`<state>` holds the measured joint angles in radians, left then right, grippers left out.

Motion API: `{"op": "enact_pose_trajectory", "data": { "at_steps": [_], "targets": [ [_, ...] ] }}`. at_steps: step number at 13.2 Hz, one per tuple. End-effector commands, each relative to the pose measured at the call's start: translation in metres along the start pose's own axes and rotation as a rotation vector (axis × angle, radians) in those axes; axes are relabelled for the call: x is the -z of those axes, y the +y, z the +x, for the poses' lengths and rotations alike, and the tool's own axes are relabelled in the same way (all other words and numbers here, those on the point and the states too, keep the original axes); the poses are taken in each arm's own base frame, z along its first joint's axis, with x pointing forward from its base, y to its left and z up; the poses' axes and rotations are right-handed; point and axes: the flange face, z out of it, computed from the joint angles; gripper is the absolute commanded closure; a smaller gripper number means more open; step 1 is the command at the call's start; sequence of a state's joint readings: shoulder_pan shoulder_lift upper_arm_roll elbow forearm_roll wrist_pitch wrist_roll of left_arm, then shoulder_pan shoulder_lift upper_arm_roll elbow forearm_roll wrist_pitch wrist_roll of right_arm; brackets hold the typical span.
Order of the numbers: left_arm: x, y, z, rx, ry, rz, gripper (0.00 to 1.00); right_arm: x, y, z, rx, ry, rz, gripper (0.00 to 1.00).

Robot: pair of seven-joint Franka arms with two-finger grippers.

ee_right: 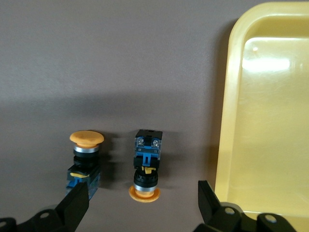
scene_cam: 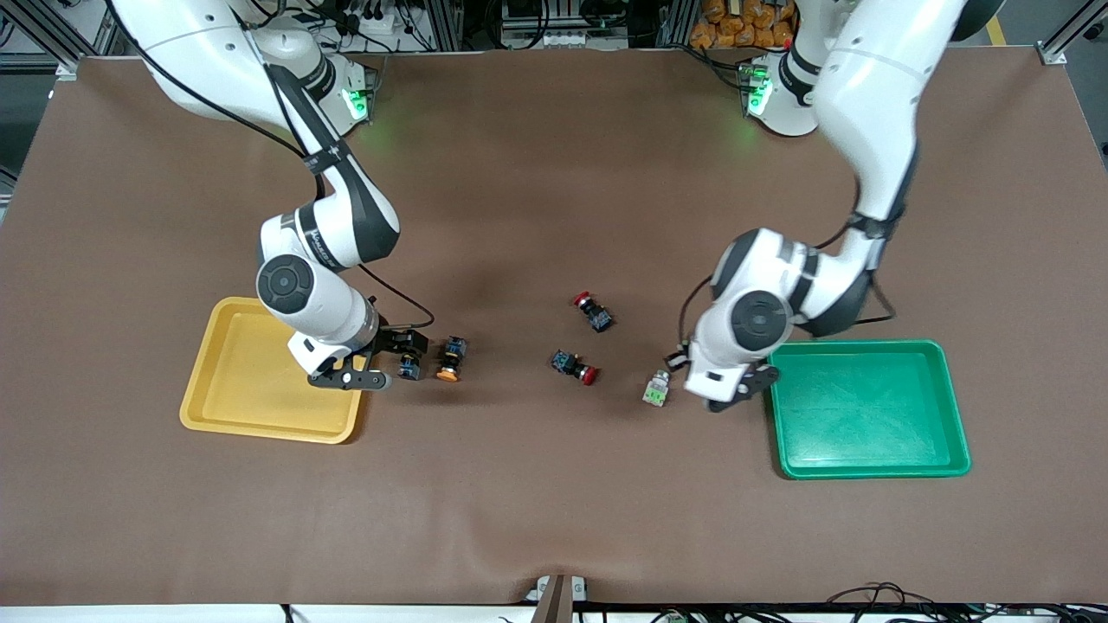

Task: Place green and yellow buttons in trays
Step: 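Grasp the green button with the left gripper and carry it to the green tray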

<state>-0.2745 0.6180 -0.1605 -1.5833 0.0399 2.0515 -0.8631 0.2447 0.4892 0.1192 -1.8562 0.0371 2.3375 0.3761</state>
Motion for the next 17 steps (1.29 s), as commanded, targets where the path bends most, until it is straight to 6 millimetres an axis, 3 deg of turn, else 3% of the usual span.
{"op": "enact_pose_trajectory", "data": {
  "at_steps": [1, 4, 9, 13, 16, 17],
  "targets": [
    [0.031, -0.041, 0.022, -0.084, 0.01, 0.042, 1.0, -0.009, -0.003, 0.002, 0.021, -0.005, -0.004, 0.0],
    [0.041, -0.077, 0.046, -0.137, 0.014, 0.076, 1.0, -0.029, 0.0, 0.004, 0.016, -0.004, -0.002, 0.0],
    [0.025, -0.167, 0.109, -0.215, -0.027, 0.066, 1.0, -0.074, 0.003, 0.007, 0.013, 0.019, 0.008, 0.0],
    [-0.016, -0.191, 0.143, -0.324, 0.041, 0.086, 1.0, -0.084, -0.005, 0.003, 0.024, 0.019, 0.01, 0.0],
    [-0.026, -0.185, 0.144, -0.349, 0.045, 0.079, 1.0, -0.084, -0.009, 0.001, 0.034, 0.026, 0.009, 0.0],
    [-0.034, -0.182, 0.147, -0.361, 0.067, 0.064, 1.0, -0.084, -0.011, 0.001, 0.038, 0.028, 0.007, 0.33]
  ]
}}
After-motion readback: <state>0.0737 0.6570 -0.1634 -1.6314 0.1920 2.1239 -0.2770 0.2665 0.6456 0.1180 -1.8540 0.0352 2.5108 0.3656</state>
